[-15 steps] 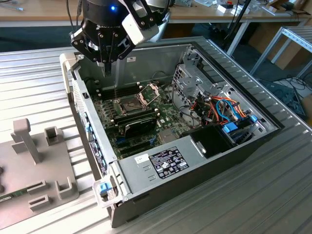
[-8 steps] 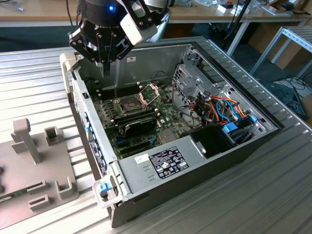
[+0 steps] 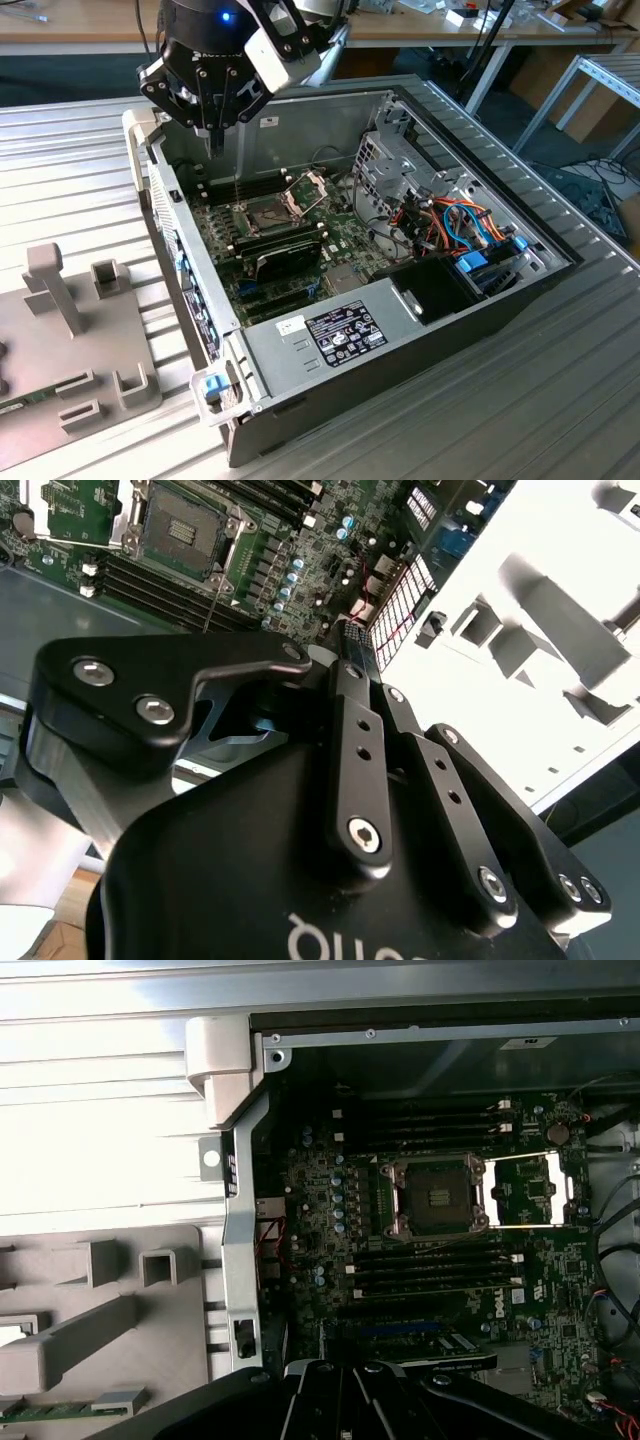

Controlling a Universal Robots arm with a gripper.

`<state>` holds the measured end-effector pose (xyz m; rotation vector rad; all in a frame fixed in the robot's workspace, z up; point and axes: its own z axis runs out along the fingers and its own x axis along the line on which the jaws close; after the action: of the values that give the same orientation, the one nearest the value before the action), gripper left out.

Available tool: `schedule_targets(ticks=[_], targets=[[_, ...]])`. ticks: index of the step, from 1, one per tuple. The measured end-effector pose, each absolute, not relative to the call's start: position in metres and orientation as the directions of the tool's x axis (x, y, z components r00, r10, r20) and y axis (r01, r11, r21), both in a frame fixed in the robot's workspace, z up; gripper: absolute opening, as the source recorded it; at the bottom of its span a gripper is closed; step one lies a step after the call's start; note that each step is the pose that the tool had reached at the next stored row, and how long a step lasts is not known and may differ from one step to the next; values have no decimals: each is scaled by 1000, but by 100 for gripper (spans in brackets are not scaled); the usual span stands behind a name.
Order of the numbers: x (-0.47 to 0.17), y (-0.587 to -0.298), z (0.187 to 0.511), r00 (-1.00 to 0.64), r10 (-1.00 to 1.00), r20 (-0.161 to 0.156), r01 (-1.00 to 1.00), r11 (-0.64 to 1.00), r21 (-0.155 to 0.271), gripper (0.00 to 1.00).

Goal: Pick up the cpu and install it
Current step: 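Reach for the cpu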

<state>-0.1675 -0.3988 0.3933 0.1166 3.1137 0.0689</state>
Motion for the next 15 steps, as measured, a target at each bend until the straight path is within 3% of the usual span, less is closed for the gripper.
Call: schedule_targets(ticks=[15], targets=[[-177,-399,393,-997,75,-23,74,996,45,11]])
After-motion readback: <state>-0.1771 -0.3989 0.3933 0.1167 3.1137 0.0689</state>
